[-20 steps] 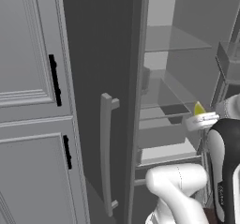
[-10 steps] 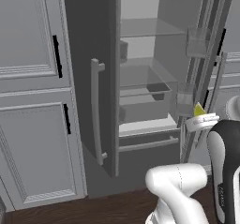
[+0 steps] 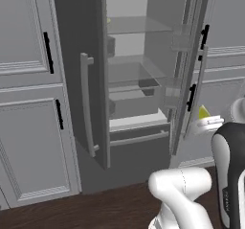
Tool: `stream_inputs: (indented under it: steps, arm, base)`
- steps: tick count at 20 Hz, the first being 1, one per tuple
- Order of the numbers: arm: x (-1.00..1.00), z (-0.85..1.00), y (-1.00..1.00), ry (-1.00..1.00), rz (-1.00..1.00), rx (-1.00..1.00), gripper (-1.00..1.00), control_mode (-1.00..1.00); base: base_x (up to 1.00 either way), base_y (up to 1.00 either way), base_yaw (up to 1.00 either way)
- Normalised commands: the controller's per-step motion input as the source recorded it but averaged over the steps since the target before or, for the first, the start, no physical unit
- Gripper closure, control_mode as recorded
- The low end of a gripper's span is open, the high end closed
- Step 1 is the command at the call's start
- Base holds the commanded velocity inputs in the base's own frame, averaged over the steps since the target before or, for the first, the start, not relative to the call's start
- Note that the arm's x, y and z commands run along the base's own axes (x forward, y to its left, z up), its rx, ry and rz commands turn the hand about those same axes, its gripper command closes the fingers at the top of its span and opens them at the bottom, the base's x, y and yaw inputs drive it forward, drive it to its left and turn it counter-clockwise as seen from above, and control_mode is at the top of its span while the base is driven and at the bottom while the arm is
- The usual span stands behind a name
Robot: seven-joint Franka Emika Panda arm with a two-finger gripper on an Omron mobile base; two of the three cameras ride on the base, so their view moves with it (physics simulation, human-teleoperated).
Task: Grab a lemon wedge from the fridge and one ice cube from the ice bowl, and put them in the glass of lemonade.
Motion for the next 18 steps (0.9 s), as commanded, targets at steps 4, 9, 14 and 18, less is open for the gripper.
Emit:
stream_inputs:
  steps: [4,9,14,18]
  arm:
    - [0.00,0.00,0.00,0.00,0.00,0.00,1.00,1.00]
    - [0.00,0.00,0.00,0.00,0.00,0.00,1.00,1.00]
    - [0.00,0.00,0.00,0.00,0.00,0.00,1.00,1.00]
    - [0.00,0.00,0.00,0.00,0.00,0.00,1.00,1.00]
  base:
    - [-0.46,-0.07,-0.07]
    - [-0.30,0.44,0.29]
    - [0.02,0.55,0.55]
    - [0.64,0.51,0.52]
